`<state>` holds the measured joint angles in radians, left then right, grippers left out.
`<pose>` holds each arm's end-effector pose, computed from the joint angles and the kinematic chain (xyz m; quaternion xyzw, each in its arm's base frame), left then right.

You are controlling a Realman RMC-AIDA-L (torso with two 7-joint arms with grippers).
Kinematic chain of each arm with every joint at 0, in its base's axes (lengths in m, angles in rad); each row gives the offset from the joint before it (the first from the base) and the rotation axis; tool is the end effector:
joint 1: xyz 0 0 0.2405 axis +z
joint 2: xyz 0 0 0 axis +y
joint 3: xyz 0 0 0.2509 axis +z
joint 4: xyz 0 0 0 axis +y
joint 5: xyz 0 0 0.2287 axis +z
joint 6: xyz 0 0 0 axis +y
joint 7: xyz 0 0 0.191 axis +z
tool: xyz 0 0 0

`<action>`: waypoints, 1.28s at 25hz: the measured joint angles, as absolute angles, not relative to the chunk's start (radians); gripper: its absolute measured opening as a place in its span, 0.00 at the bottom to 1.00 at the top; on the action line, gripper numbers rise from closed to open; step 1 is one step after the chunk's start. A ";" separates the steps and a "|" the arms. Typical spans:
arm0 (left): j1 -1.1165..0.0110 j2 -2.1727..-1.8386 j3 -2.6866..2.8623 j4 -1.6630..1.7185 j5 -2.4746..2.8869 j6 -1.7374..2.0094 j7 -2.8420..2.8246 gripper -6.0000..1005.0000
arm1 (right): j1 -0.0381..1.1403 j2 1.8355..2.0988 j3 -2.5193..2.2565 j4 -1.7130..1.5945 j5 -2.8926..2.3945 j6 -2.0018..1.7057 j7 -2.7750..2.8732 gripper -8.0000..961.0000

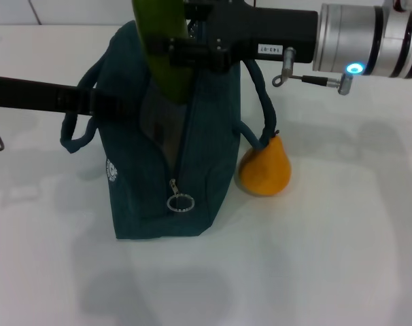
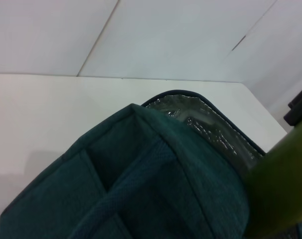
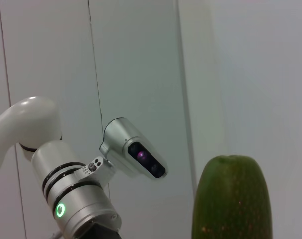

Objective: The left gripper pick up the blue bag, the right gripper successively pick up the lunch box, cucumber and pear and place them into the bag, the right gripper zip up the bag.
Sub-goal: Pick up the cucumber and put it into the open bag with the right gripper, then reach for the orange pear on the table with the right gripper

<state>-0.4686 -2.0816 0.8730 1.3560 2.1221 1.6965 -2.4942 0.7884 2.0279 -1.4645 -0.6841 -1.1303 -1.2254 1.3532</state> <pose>-0.1922 0.3672 0.0415 -0.8658 -0.4645 -0.1433 0.1186 0.0448 0.4148 -0.0710 -0.9240 0.0545 0.3698 0.0809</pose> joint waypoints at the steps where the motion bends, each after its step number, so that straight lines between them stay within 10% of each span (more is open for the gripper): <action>1: -0.467 -2.082 0.872 1.356 2.123 1.697 -2.494 0.04 | 0.787 2.028 -1.465 -0.684 -1.129 -1.227 1.353 0.61; 18: -0.459 -2.082 0.868 1.356 2.122 1.697 -2.494 0.04 | 0.719 2.012 -1.392 -0.786 -1.127 -1.249 1.381 0.84; 32: -0.446 -2.080 0.857 1.352 2.132 1.686 -2.483 0.04 | 0.549 1.973 -1.288 -0.853 -1.338 -1.213 1.420 0.84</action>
<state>-0.4465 -2.0802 0.8574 1.3523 2.1319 1.6865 -2.4826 0.5489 1.9727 -1.2883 -0.8533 -1.3376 -1.2128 1.4201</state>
